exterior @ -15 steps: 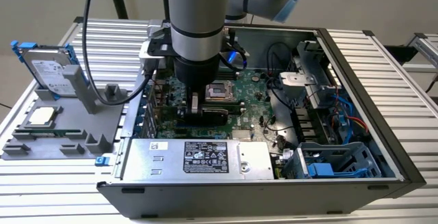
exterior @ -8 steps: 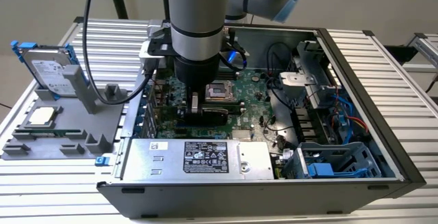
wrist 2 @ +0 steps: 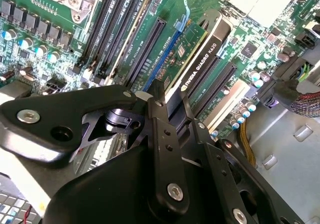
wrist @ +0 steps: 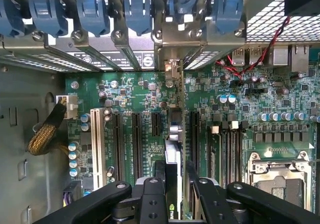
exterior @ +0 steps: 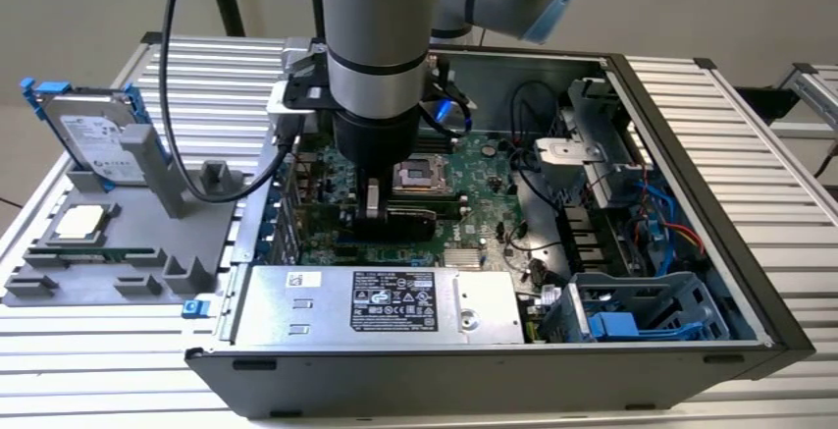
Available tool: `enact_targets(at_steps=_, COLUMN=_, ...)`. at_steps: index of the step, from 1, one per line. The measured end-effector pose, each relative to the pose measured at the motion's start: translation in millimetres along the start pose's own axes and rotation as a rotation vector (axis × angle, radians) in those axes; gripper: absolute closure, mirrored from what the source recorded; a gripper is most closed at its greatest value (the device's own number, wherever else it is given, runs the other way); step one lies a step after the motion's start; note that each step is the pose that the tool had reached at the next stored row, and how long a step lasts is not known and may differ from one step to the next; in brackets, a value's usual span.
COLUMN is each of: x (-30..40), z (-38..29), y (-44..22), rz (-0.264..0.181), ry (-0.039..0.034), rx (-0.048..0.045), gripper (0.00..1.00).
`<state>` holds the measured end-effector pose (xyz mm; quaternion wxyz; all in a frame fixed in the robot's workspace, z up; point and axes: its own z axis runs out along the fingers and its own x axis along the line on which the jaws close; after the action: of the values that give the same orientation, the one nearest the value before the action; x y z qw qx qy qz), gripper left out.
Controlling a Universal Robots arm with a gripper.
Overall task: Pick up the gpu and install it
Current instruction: 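Insert the gpu into the slot, then press down on the gpu until it lock into place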
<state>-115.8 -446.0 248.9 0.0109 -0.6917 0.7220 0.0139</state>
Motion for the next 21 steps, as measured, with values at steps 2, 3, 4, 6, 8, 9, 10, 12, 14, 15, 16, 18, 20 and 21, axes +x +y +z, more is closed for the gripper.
enact_targets(at_steps=2, x=0.0, z=0.8, y=0.0, rz=0.0, ry=0.0001, rx=0.0, gripper=1.0)
enact_targets(at_steps=3, x=0.1, z=1.2, y=0.0, rz=0.0, ry=0.0002, rx=0.0, gripper=1.0)
enact_targets(at_steps=4, x=0.1, z=1.6, y=0.0, rz=0.0, ry=0.0006, rx=-0.0002, gripper=1.0)
enact_targets(at_steps=6, x=0.2, z=2.5, y=0.1, rz=0.0, ry=0.0004, rx=-0.0003, gripper=1.0)
enact_targets(at_steps=8, x=0.1, z=2.7, y=0.1, rz=0.0, ry=0.0001, rx=-0.0001, gripper=1.0)
enact_targets(at_steps=9, x=0.1, z=2.7, y=0.1, rz=0.0, ry=0.0001, rx=-0.0001, gripper=1.0)
enact_targets(at_steps=10, x=0.1, z=2.7, y=0.0, rz=0.0, ry=0.0001, rx=-0.0001, gripper=1.0)
enact_targets(at_steps=12, x=0.1, z=2.7, y=0.0, rz=0.0, ry=0.0001, rx=-0.0001, gripper=1.0)
enact_targets(at_steps=14, x=0.1, z=2.8, y=0.0, rz=0.0, ry=0.0001, rx=0.0, gripper=1.0)
enact_targets(at_steps=15, x=0.1, z=2.8, y=0.0, rz=0.0, ry=0.0001, rx=-0.0001, gripper=1.0)
enact_targets(at_steps=16, x=0.1, z=2.8, y=0.0, rz=0.0, ry=0.0001, rx=-0.0001, gripper=1.0)
enact_targets(at_steps=18, x=0.1, z=2.8, y=0.0, rz=0.0, ry=0.0001, rx=0.0, gripper=1.0)
enact_targets(at_steps=20, x=-0.2, z=3.8, y=-0.1, rz=0.0, ry=-0.0025, rx=0.0012, gripper=0.0)
enact_targets(at_steps=21, x=-0.1, z=3.6, y=-0.1, rz=0.0, ry=-0.0014, rx=0.0007, gripper=0.0)
